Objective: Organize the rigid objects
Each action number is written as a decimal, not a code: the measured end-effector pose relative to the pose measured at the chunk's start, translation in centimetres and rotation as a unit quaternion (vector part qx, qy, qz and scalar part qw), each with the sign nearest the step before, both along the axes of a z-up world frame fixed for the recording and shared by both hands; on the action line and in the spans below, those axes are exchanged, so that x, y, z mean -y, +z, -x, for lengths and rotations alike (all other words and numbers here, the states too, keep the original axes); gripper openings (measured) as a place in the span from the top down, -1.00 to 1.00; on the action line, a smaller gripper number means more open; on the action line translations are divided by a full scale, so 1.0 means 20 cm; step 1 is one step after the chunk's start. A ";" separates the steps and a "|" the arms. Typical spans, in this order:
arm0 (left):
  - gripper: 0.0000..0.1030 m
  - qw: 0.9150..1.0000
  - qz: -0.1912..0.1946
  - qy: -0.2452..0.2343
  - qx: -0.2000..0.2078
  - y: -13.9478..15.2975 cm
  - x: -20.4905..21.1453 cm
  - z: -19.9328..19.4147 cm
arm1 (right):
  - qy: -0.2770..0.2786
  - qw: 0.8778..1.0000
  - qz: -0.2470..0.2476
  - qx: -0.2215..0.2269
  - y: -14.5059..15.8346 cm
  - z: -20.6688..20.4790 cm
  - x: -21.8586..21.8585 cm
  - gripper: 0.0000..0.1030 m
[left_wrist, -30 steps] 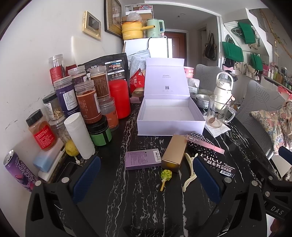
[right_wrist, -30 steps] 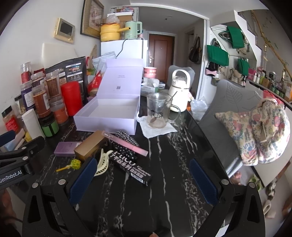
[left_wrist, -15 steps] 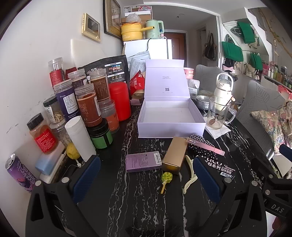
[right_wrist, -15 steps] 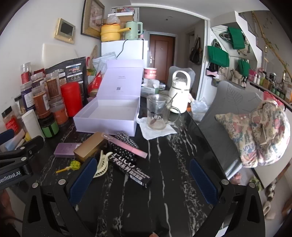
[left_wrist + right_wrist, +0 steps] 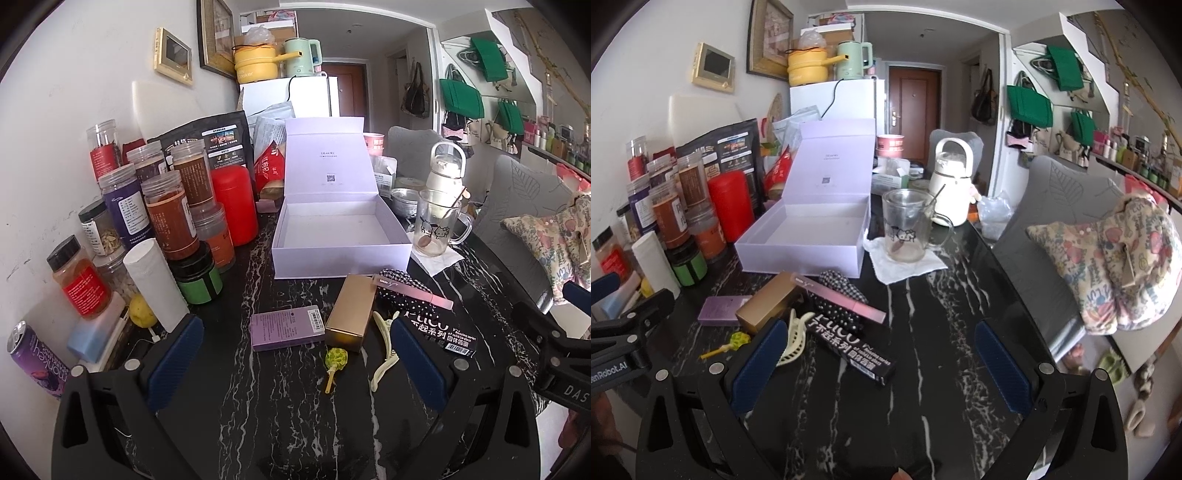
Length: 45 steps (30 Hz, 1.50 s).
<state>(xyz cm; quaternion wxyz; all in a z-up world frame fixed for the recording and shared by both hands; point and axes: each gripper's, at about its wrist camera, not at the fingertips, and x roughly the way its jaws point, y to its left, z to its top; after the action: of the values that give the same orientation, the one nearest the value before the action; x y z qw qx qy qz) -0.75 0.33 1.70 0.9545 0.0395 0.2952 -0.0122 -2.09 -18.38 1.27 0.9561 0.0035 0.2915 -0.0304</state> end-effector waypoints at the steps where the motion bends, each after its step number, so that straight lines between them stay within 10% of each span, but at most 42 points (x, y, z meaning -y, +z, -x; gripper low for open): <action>1: -1.00 1.000 0.004 -0.003 -0.003 -0.01 -0.01 -0.01 | 0.001 1.000 -0.003 0.001 0.00 0.00 0.00 -1.00; 27: -1.00 0.991 0.059 -0.082 -0.087 -0.26 -0.06 -0.40 | 0.095 0.994 -0.038 -0.035 -0.20 -0.25 -0.07 -1.00; 45: -0.99 0.983 0.008 -0.140 -0.118 -0.42 0.17 -0.67 | 0.084 0.994 -0.033 -0.065 -0.34 -0.43 0.04 -1.00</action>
<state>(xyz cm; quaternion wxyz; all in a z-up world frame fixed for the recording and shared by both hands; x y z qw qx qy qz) 12.72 -3.16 -6.63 0.9019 0.0717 0.3977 -0.1529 6.54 -19.10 -5.49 0.9336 0.0089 0.3532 0.0599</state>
